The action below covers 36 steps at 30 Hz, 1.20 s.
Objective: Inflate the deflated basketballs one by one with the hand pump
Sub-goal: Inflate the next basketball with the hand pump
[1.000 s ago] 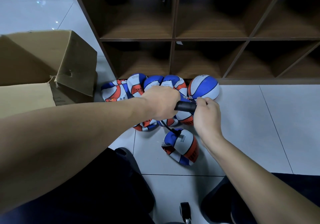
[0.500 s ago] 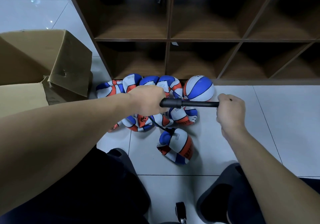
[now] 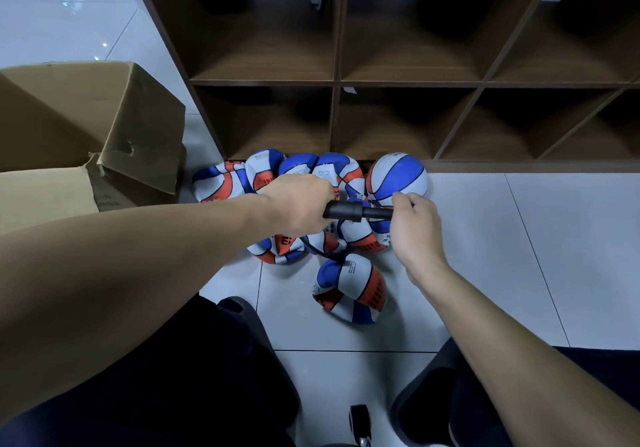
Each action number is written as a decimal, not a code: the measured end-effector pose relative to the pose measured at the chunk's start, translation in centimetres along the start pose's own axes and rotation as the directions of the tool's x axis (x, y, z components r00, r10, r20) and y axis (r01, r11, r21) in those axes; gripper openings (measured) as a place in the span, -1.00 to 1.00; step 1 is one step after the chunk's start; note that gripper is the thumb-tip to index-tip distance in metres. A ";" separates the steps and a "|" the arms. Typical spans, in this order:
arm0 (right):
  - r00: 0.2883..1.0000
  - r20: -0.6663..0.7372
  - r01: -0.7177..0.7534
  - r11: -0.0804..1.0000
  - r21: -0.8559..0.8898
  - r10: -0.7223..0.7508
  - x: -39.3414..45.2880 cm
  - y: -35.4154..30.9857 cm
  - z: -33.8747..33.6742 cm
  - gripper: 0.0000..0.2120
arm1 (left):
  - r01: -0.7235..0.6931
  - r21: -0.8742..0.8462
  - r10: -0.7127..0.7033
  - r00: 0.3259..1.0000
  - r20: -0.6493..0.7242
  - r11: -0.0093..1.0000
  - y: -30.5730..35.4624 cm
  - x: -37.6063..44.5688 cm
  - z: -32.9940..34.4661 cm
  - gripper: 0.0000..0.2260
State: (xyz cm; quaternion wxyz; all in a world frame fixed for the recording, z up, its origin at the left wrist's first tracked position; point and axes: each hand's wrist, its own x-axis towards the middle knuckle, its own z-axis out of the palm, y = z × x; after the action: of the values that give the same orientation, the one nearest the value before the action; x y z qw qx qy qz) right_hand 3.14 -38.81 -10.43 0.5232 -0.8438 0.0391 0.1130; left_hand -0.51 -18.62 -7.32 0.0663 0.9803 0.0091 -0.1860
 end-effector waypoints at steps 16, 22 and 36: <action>0.990 0.125 0.079 0.993 -0.088 -0.068 -0.2 -2.2 0.7 -0.47 | -0.042 -0.030 0.038 0.993 -0.116 0.999 1.3 0.6 0.1 -0.83; 0.986 0.167 0.021 0.999 -0.039 -0.014 1.8 -1.4 -1.9 -0.62 | -0.067 -0.036 0.062 0.989 -0.131 0.997 0.6 0.8 -0.3 -0.76; 0.998 -0.031 -0.054 0.997 0.049 0.056 1.9 -0.2 -3.9 -0.71 | -0.027 -0.009 0.026 0.995 -0.101 1.000 0.4 0.2 0.1 -0.80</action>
State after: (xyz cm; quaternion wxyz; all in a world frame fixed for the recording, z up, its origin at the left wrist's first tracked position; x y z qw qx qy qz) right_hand 5.60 -42.12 -9.02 0.5395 -0.8312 0.0734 0.1127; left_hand -0.29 -19.05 -7.41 0.0730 0.9881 0.0004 -0.1353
